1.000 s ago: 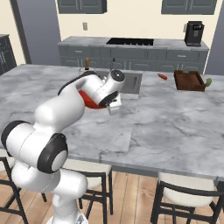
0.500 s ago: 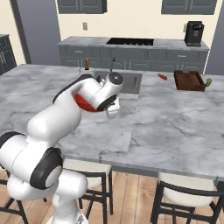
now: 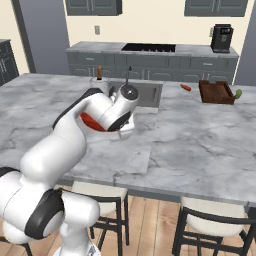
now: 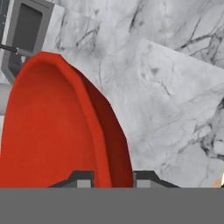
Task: Place the two vegetables and bowl onto the tray for setting up a vegetable dip station.
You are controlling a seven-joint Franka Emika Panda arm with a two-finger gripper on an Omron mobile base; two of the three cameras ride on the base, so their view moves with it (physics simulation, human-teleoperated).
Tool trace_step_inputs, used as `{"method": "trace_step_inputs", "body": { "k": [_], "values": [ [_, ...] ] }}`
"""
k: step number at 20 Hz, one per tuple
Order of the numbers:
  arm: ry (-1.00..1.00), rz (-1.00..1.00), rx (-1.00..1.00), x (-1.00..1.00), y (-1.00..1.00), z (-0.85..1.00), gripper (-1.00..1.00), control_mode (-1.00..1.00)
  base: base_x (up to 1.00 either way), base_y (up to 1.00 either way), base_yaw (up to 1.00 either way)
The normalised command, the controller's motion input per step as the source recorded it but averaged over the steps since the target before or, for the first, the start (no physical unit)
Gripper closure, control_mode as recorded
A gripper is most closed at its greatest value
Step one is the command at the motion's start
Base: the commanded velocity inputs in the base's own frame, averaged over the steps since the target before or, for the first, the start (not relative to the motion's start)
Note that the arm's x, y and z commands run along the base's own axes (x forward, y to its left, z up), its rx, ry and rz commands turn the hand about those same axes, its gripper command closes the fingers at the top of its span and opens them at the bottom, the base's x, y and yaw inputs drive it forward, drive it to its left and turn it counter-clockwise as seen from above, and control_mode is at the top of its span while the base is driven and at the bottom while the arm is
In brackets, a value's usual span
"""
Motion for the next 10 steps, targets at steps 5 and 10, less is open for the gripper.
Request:
{"method": "trace_step_inputs", "body": {
  "k": [5, 10],
  "values": [
    [0.00, 0.00, 0.00, -0.30, 0.08, 0.03, 1.00, -1.00, 0.00, 0.00, 0.00],
    [0.00, 0.00, 0.00, -0.32, 0.06, 0.03, 1.00, -1.00, 0.00, 0.00, 0.00]
  ]
}}
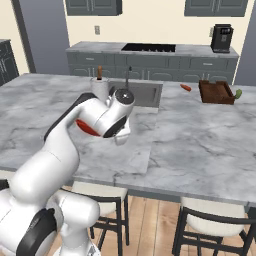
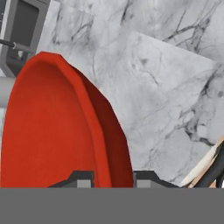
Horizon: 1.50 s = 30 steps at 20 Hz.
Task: Place the two vegetables and bowl onto the tray for setting up a vegetable dip station.
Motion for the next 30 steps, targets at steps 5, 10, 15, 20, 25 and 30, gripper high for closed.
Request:
{"method": "trace_step_inputs", "body": {
  "k": [5, 10, 15, 20, 25, 30],
  "values": [
    [0.00, 0.00, 0.00, -0.31, 0.04, 0.02, 1.00, -1.00, 0.00, 0.00, 0.00],
    [0.00, 0.00, 0.00, -0.27, 0.04, 0.00, 1.00, -1.00, 0.00, 0.00, 0.00],
    [0.00, 0.00, -0.01, -0.09, 0.02, 0.00, 1.00, 1.00, -0.02, 0.01, 0.00],
    [0.00, 0.00, 0.00, 0.00, 0.00, 0.00, 1.00, 1.00, 0.00, 0.00, 0.00],
    [0.00, 0.00, 0.00, 0.00, 0.00, 0.00, 1.00, 1.00, -0.26, 0.00, 0.00],
    [0.00, 0.00, 0.00, 0.00, 0.00, 0.00, 1.00, 1.00, -0.60, 0.00, 0.00]
  ]
}}
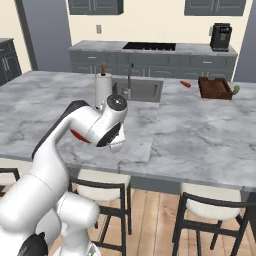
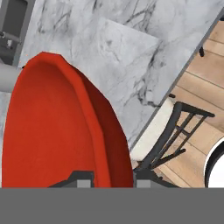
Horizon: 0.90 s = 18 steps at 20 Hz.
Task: Place the two vegetables and bowl onto the tray for setting up a vegetable dip station.
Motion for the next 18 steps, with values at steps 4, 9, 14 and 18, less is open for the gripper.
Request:
{"method": "trace_step_inputs", "body": {
  "k": [4, 9, 14, 18],
  "values": [
    [0.00, 0.00, 0.00, 0.00, 0.00, 0.00, 1.00, 1.00, -0.50, -0.02, 0.00],
    [0.00, 0.00, 0.00, 0.00, 0.00, 0.00, 1.00, 1.00, 0.01, -0.48, 0.01],
    [0.00, 0.00, 0.00, 0.00, 0.00, 0.00, 1.00, 1.00, 0.04, -0.71, 0.00],
    [0.00, 0.00, 0.00, 0.00, 0.00, 0.00, 1.00, 1.00, 0.04, -0.73, 0.00]
  ]
}}
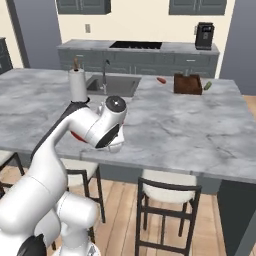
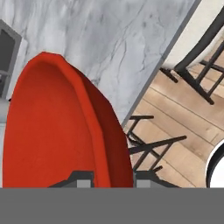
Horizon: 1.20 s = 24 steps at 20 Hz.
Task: Place the two vegetables and bowl onto the tray for setting up a vegetable dip station.
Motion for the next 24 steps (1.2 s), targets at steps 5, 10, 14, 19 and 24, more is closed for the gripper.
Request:
{"method": "trace_step_inputs", "body": {
  "k": [5, 10, 14, 19, 24],
  "values": [
    [0.00, 0.00, 0.00, 0.00, 0.00, 0.00, 1.00, 1.00, 0.05, -0.73, 0.00],
    [0.00, 0.00, 0.00, 0.00, 0.00, 0.00, 1.00, 1.00, 0.12, -0.69, 0.00],
    [0.00, 0.00, 0.00, 0.00, 0.00, 0.00, 1.00, 1.00, 0.22, -0.66, 0.00],
    [0.00, 0.00, 0.00, 0.00, 0.00, 0.00, 1.00, 1.00, 0.26, -0.65, 0.00],
    [0.00, 0.00, 0.00, 0.00, 0.00, 0.00, 1.00, 1.00, 0.30, -0.65, 0.01]
  ]
}}
